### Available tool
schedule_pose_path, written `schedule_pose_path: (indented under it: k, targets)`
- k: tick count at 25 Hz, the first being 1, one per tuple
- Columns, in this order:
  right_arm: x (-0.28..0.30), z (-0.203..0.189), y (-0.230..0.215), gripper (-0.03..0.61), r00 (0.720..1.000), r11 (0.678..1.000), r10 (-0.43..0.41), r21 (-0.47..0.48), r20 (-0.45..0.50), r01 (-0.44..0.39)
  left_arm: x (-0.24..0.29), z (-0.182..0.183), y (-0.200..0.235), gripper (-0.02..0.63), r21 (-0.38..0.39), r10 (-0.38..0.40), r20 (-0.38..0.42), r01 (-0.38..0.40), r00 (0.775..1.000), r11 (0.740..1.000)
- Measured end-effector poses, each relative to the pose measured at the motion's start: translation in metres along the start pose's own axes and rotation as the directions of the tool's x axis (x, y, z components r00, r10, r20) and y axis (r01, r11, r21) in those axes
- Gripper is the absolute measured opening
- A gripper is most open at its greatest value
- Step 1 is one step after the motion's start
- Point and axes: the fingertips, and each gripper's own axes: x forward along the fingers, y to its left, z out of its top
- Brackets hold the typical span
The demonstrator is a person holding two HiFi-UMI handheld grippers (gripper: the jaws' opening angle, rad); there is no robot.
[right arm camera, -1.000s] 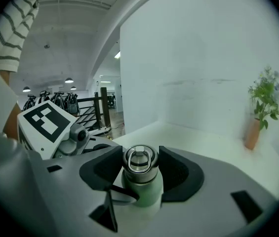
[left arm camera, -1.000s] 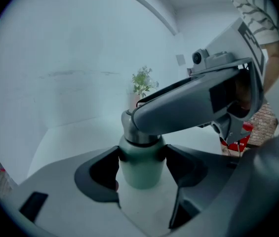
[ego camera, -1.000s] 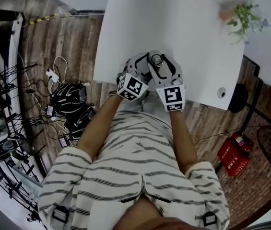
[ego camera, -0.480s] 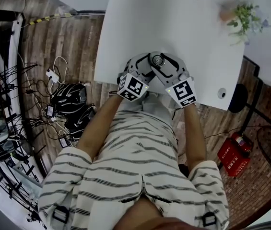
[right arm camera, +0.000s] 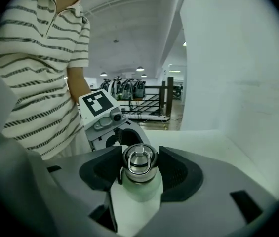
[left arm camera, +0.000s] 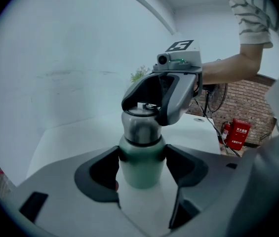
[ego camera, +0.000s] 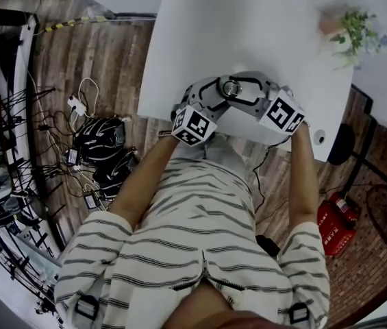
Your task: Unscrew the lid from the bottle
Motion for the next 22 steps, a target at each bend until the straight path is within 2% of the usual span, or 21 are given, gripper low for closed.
schedule_pose_path:
  k: [3, 6, 13, 17, 20, 22]
  targets:
    - [0.001, 0.001, 0.001, 0.238, 0.994, 0.994, 0.098, -0.05, -0.04, -0.1, 0.001, 0.0, 0.001, 0.298, 0.003, -0.005, -0.002, 0.005, 1.0, 1.0]
    - [0.001, 0.001, 0.002, 0.239, 0.984, 0.984, 0.159, -0.072, -0.076, -0.164, 0.0, 0.0, 0.001, 0.298, 0.004, -0.008, -0.004, 0.008, 1.0, 1.0]
    - [0.002, 0.002, 0.002, 0.239, 0.977, 0.975, 0.194, -0.094, -0.089, -0.202, -0.001, 0.0, 0.002, 0.298, 0.005, -0.009, -0.006, 0.009, 1.0, 1.0]
    - [0.001, 0.001, 0.0, 0.245, 0.987, 0.986, 0.144, -0.068, -0.078, -0.149, 0.0, 0.001, 0.0, 0.298, 0.005, -0.011, -0.008, 0.011, 1.0, 1.0]
    - [-0.003, 0.007, -0.008, 0.309, 0.999, 0.999, 0.026, -0.024, -0.041, -0.027, -0.001, 0.001, 0.001, 0.298, 0.005, -0.008, -0.009, 0.008, 1.0, 1.0]
    - [-0.009, 0.013, -0.011, 0.324, 0.997, 0.997, -0.079, 0.019, 0.004, 0.079, -0.001, 0.0, 0.001, 0.298, 0.006, -0.008, -0.01, 0.008, 1.0, 1.0]
